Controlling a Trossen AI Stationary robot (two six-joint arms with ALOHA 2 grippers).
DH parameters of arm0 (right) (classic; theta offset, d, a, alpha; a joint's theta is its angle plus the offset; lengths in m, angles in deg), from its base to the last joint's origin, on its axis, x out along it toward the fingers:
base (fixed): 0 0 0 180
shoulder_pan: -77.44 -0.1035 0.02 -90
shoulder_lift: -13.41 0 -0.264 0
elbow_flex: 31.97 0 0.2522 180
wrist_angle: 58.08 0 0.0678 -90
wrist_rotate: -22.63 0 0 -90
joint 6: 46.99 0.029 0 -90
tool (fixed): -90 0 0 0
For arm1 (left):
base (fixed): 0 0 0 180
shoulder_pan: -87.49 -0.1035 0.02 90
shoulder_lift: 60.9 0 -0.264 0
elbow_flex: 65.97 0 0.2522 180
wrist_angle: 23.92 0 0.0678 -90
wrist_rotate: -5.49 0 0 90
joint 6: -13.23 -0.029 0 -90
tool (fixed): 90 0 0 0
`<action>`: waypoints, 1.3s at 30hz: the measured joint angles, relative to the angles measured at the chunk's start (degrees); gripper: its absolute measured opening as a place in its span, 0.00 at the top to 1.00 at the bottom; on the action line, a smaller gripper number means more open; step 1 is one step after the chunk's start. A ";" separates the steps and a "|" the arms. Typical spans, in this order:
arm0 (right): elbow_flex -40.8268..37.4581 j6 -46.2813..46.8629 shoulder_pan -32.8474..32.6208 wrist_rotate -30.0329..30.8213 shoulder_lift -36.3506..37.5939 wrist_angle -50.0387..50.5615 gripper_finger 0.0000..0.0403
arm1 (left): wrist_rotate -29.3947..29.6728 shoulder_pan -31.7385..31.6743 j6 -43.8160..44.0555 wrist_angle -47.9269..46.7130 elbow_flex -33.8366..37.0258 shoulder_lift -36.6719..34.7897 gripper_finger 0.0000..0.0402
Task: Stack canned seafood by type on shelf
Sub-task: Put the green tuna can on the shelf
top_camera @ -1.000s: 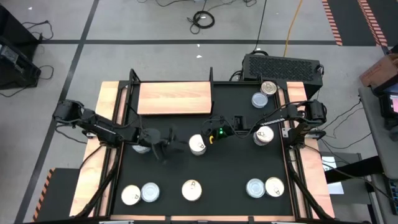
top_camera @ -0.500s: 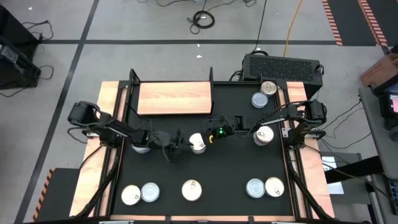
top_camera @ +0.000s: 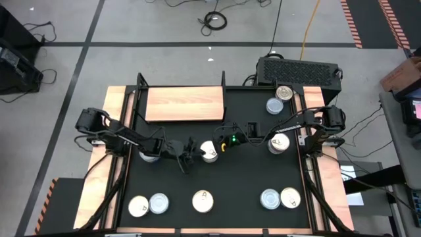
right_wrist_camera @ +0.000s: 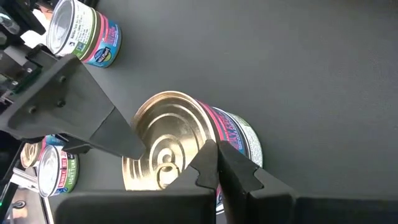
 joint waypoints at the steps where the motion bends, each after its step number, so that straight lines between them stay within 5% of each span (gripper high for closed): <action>1: 0.00 0.00 0.00 0.02 0.00 0.00 1.00 | 0.00 0.00 0.02 0.04 -0.04 -0.02 0.67; 9: 0.24 -0.23 0.10 0.70 0.15 -0.94 1.00 | 0.08 0.11 -0.07 0.89 -0.15 -0.11 0.97; 39: 2.05 -4.64 0.94 2.05 -0.07 -3.85 1.00 | 9.86 0.13 -3.02 -5.44 -1.75 -3.52 0.99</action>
